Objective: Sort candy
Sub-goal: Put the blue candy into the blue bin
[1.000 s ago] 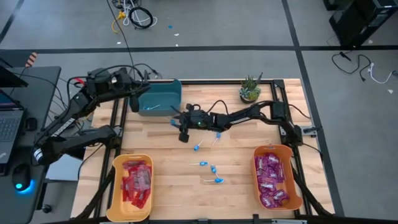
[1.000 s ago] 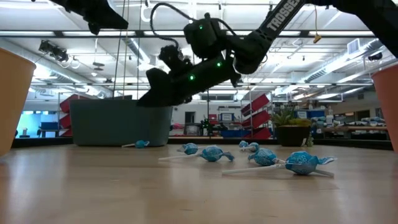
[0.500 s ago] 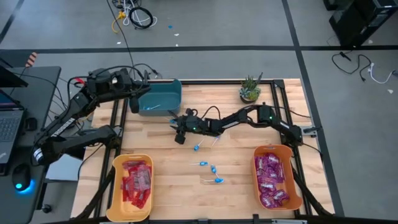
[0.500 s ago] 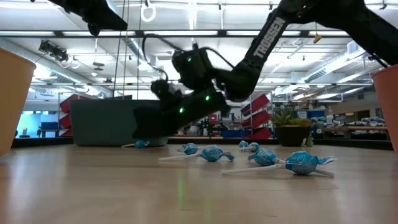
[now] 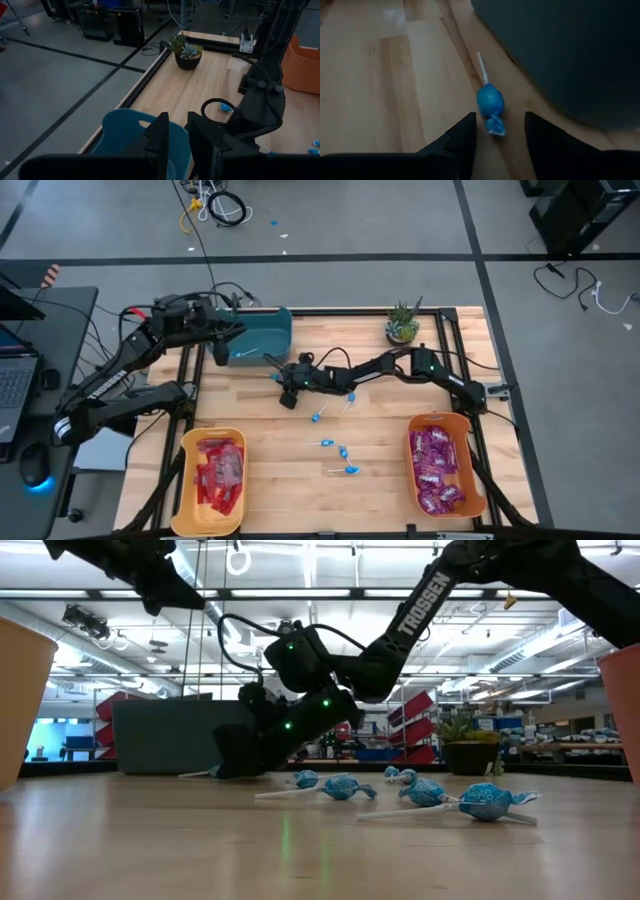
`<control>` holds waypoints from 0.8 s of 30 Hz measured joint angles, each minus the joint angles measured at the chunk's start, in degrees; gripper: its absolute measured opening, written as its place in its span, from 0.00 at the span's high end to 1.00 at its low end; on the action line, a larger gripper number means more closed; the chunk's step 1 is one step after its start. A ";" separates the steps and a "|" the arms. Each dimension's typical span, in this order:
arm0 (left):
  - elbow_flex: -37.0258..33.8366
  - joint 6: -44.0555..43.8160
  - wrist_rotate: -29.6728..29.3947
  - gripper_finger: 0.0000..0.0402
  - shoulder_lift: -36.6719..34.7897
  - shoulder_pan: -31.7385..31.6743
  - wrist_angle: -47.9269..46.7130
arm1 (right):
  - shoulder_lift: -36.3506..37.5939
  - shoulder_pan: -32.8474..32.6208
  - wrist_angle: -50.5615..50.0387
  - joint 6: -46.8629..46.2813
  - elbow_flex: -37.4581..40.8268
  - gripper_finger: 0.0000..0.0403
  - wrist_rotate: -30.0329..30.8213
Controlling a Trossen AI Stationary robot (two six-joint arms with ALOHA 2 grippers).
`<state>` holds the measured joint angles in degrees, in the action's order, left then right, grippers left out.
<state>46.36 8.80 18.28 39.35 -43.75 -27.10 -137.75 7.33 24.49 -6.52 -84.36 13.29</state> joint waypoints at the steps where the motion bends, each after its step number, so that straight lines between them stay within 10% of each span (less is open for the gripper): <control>1: -0.16 0.00 0.00 0.82 0.00 0.00 0.14 | 0.00 0.01 0.15 0.32 0.00 0.62 -0.32; 24: -0.23 -0.05 0.00 0.82 0.00 0.00 0.60 | 0.02 0.99 7.41 3.55 0.00 0.62 -5.50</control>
<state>46.13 8.75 18.28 39.35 -43.75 -26.50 -137.73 8.31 31.90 -2.98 -84.36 7.79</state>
